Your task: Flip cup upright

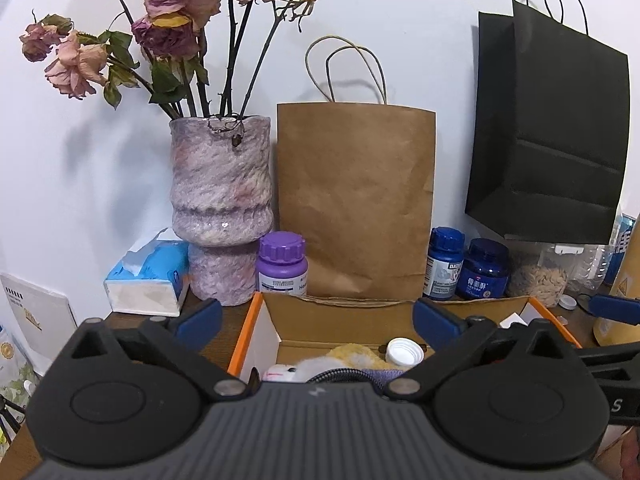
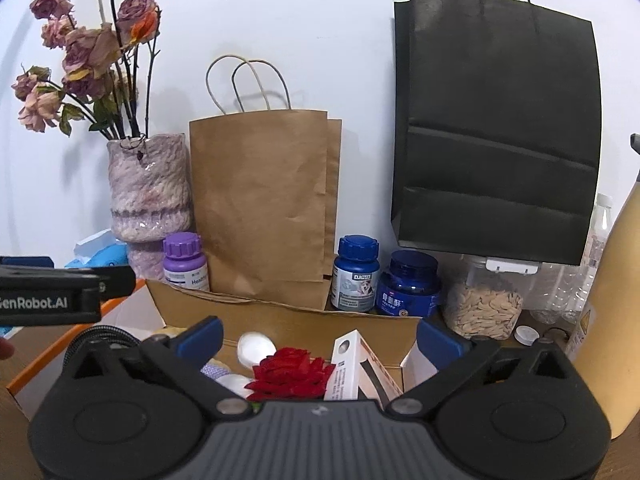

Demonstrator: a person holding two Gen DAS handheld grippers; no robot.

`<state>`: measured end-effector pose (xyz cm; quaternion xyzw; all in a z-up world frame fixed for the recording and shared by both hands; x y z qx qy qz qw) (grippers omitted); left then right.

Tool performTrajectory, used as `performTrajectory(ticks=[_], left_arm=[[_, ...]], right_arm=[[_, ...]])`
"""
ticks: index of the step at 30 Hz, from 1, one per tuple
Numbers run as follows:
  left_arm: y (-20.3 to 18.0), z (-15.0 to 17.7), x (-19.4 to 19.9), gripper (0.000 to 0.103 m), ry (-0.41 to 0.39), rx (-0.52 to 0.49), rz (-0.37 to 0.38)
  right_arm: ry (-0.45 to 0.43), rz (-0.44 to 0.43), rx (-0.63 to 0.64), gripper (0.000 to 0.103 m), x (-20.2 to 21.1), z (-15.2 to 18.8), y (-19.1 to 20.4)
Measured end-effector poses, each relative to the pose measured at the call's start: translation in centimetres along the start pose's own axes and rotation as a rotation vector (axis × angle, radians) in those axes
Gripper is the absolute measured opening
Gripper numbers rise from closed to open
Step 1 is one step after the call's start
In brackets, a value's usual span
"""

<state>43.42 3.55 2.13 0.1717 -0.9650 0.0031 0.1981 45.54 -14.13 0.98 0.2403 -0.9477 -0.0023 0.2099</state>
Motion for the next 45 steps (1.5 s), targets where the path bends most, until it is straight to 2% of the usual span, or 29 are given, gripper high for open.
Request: performTrajectory(ticks=[7,16,28,45], left_arm=[[0.4,0.1,0.9,0.103,0.004,0.002,0.012],[1.9,0.8,4.3,0.103,0.017,-0.001,0.028],[3.2,3.0,10.0,0.103,0.022,-0.033,0.056],[5.8,8.3,18.0,0.103,0.079,-0.066,0.059]], right_arm=[[-0.003,-0.011,0.004,0.103,0.7,-0.1,0.2],[-0.031,-0.022,-0.005,0.103,3.8,0.2,0.4],[-0.022,-0.030,-0.029,0.103,9.5,2.7,1.3],[0.031,-0.066,-0.062,0.103,17.6,7.5,3.9]])
Point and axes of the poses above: each gripper's, at about its wrist camera, not at the fingertips, and x roughly against the way its jaws point, y to its left, z to its underside, the point moved 5 cm from there along -x, roughly the way its jaws point, and after that the axes turned 15 degrees about -z, right-handed, at the moved point
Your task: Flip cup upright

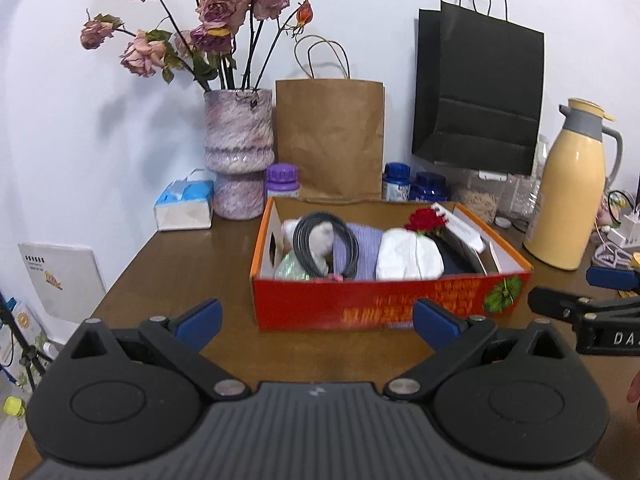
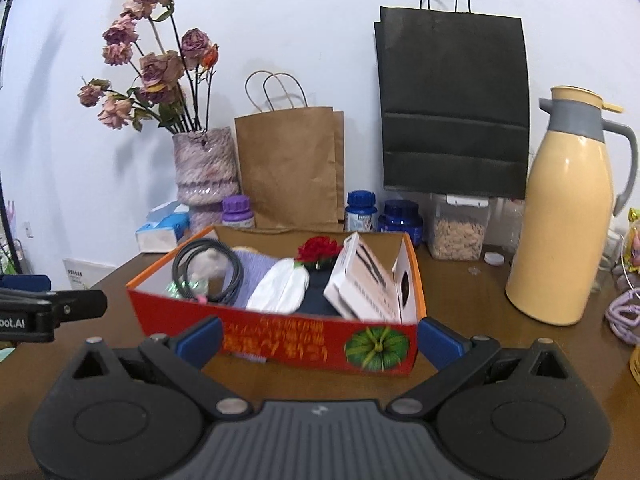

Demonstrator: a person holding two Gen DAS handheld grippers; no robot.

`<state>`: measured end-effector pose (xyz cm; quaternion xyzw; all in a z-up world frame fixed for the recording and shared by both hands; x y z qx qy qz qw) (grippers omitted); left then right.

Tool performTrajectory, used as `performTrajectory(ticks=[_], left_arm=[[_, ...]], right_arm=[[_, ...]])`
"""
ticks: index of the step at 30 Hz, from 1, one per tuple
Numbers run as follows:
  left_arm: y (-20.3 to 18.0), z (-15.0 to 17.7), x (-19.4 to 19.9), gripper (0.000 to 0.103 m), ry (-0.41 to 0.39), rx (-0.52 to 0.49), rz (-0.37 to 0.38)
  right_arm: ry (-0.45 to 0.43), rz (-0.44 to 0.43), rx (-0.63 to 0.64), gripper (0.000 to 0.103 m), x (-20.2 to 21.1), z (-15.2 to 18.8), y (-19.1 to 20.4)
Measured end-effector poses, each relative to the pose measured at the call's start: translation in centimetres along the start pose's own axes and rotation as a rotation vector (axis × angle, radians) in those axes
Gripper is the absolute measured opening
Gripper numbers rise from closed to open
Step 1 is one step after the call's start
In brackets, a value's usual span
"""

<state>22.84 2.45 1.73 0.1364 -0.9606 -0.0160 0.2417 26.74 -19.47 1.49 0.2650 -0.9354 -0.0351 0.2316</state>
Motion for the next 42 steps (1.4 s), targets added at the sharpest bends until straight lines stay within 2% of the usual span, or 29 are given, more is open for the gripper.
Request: performTrajectory(ticks=[8,18,42], left_arm=[[0.9,2.6,3.0,0.103,0.024,-0.006,-0.001],[1.2,4.0,5.2,0.103,0.032,-0.007,0.004],[1.3,4.5,6.1,0.103,0.031,-0.008,0.006]], right_arm=[[0.017,-0.007,-0.008,0.103,3.2,2.3,1.0],[0.036,-0.012,-0.005,0.103,5.4,3.8,2.3],[0.036,-0.018,-0.002,0.103,6.4,4.6,3.3]])
Point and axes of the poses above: each gripper's, at about its wrist camera, not at the fingertips, and x roughly against the way its jaws point, y to its left, z to its underside, the point moved 5 cm from there along -x, roughly the way its jaws point, and after that the axes turned 15 degrees about -z, right-handed, at the moved point
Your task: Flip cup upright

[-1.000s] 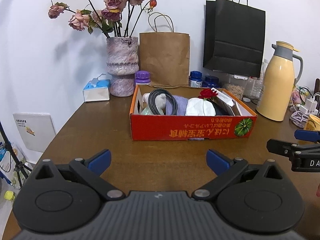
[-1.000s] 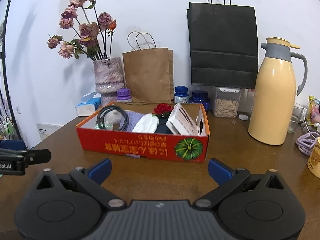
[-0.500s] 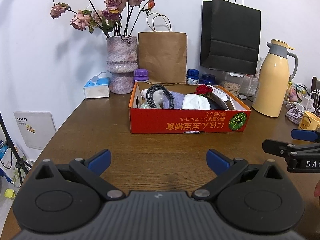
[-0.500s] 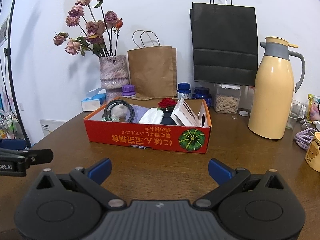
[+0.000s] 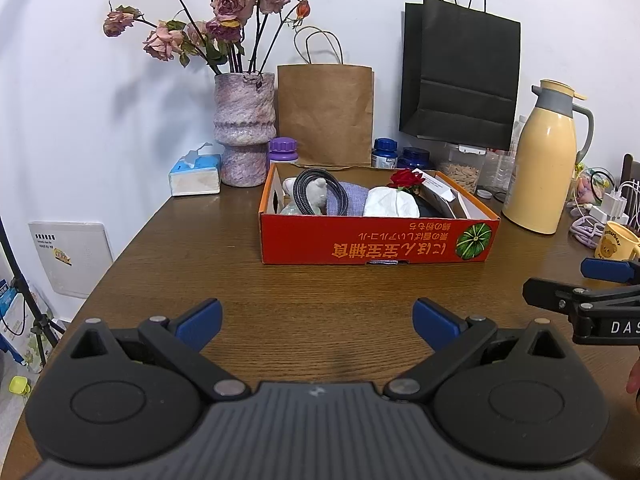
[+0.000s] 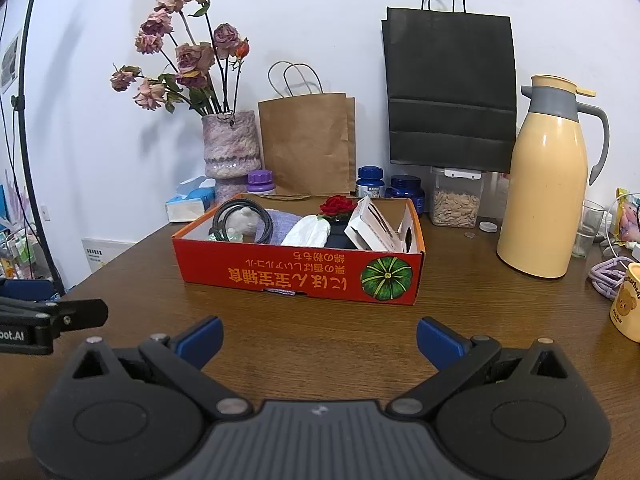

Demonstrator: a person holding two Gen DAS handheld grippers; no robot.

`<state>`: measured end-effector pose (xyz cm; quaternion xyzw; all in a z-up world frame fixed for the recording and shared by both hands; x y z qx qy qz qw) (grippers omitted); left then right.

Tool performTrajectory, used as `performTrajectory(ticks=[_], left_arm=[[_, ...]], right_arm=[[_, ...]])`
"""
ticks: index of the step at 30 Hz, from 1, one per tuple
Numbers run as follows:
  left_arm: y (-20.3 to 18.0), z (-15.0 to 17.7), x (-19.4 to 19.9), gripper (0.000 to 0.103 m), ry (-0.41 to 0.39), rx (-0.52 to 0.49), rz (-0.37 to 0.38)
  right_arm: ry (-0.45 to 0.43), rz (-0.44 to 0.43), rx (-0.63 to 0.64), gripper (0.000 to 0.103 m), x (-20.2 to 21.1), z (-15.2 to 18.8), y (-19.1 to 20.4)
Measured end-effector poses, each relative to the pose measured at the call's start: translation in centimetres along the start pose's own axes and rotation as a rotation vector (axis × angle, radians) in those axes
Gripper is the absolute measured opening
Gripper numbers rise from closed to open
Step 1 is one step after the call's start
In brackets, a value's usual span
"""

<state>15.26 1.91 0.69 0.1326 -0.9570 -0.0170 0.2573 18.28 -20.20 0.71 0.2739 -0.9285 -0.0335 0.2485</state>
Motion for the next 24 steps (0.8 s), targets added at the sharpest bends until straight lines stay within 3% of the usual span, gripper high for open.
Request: performTrajectory(ticks=[24], left_arm=[[0.06,0.32,0.02,0.103,0.017,-0.005,-0.001]], right_arm=[[0.006,0.000,-0.002,0.103,-0.01,0.44,0.08]])
Point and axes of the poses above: each gripper's, at about its wrist camera, not at the fingertips, and x roughly against the way its jaws point, y to its left, z to its underside, the point moved 5 cm from there along -x, roughly the way its jaws point, and after that the axes turned 15 degrees about -z, right-handed, at the moved point
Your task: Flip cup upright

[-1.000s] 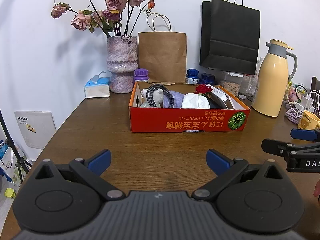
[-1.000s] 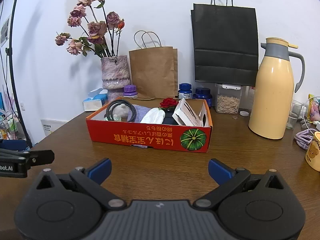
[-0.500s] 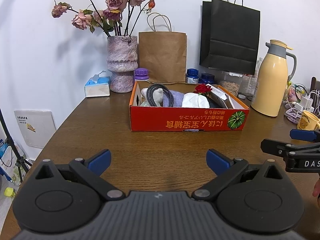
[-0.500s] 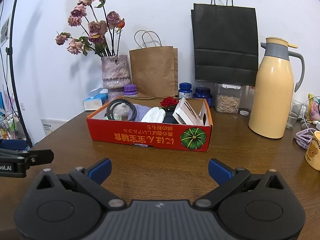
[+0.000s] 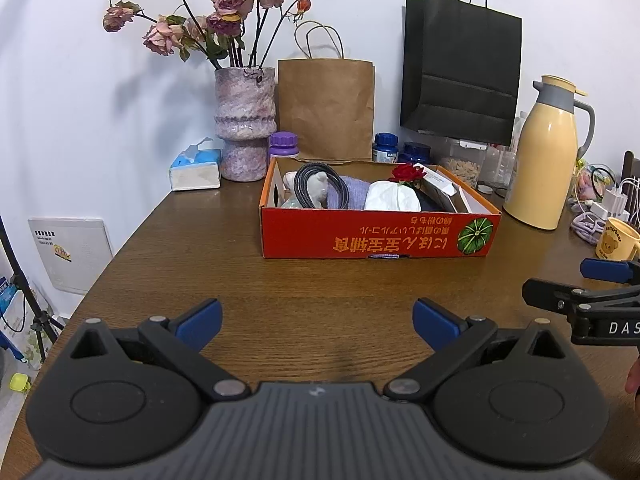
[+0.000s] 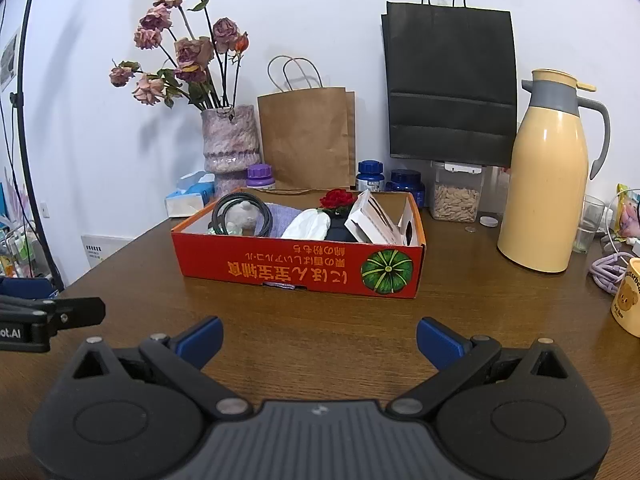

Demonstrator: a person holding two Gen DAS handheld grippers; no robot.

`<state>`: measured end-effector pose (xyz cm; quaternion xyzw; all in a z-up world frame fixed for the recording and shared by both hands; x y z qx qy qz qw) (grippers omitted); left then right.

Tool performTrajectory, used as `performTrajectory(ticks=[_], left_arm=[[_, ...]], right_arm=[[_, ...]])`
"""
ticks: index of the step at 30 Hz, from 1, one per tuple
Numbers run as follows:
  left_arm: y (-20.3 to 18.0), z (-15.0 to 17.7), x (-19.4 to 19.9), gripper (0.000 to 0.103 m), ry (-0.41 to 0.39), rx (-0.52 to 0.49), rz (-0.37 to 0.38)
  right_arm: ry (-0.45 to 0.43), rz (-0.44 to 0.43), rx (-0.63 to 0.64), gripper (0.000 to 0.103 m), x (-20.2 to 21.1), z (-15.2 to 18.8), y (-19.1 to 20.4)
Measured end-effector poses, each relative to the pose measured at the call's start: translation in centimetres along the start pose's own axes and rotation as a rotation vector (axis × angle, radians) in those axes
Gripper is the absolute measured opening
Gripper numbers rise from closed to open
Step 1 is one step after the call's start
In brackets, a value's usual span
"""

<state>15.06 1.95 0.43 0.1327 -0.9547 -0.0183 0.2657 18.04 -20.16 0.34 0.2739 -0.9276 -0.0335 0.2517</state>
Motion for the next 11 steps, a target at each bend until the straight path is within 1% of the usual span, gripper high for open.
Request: performTrajectory(ticks=[11], left_arm=[[0.13,0.04,-0.22,0.103,0.005,-0.001,0.011]], right_arm=[[0.015,0.001,0.000,0.103,-0.53,0.28,-0.19]])
Point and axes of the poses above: each gripper's, at about its wrist camera, not at the fingertips, and x roughly against the way its jaws point, y to its left, z to its underside, the point moved 5 cm from there along -x, roughly the way its jaws point, and after that the axes turned 15 degrees about -z, right-handed, at the moved point
